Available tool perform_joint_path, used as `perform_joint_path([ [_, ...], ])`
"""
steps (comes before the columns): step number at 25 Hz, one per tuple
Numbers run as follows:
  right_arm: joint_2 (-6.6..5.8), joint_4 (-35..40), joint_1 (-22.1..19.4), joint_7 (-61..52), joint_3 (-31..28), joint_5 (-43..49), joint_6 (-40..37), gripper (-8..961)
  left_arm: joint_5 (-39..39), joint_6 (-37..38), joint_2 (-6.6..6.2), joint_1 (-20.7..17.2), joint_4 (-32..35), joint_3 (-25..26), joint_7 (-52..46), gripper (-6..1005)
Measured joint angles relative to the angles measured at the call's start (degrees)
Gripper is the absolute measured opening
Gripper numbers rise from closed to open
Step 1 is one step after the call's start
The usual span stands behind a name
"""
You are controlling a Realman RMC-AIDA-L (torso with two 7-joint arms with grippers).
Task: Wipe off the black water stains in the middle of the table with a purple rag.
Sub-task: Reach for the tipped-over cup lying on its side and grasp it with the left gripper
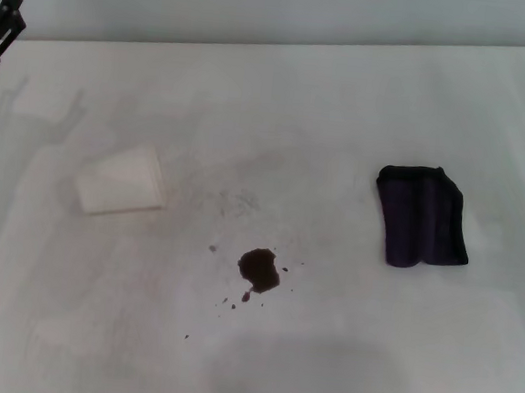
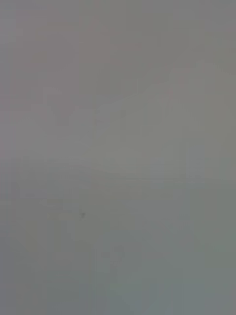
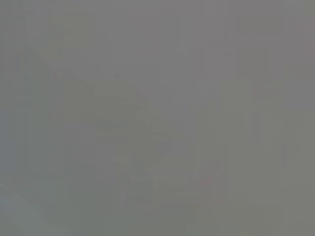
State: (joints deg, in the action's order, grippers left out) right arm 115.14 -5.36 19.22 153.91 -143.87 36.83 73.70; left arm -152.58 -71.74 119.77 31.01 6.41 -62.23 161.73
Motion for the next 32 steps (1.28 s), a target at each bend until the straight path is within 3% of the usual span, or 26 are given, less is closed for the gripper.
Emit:
perform_joint_path([
  [9, 0.00, 0.00, 0.13, -0.04, -0.01, 0.00, -0.04, 825, 1.53, 0.81, -0.81, -0.63, 1.45, -2.83, -2.47, 889],
  [19, 0.00, 0.00, 0.17, -0.10, -0.01, 0.00, -0.09, 823, 17.39, 6.69, -2.65, -7.53, 17.88, -2.75, -21.12, 888],
  [23, 0.05, 0.00, 0.18, -0.10, 0.00, 0.00, -0.07, 823, 29.27, 6.90, -5.29, -11.46, 29.42, -2.41, -37.17, 888],
  [24, 0.06, 0.00, 0.15, -0.10, -0.01, 0.00, -0.07, 823, 29.27, 6.90, -5.29, -11.46, 29.42, -2.41, -37.17, 888],
  [25, 0.06, 0.00, 0.13, -0.11, -0.01, 0.00, -0.06, 823, 34.82, 6.89, -6.44, -12.50, 33.67, -2.37, -43.86, 888],
  [32, 0.09, 0.11, 0.15, -0.29, 0.41, 0.00, -0.04, 822, 52.98, 5.46, -8.89, -13.60, 45.26, 0.16, -61.62, 888],
])
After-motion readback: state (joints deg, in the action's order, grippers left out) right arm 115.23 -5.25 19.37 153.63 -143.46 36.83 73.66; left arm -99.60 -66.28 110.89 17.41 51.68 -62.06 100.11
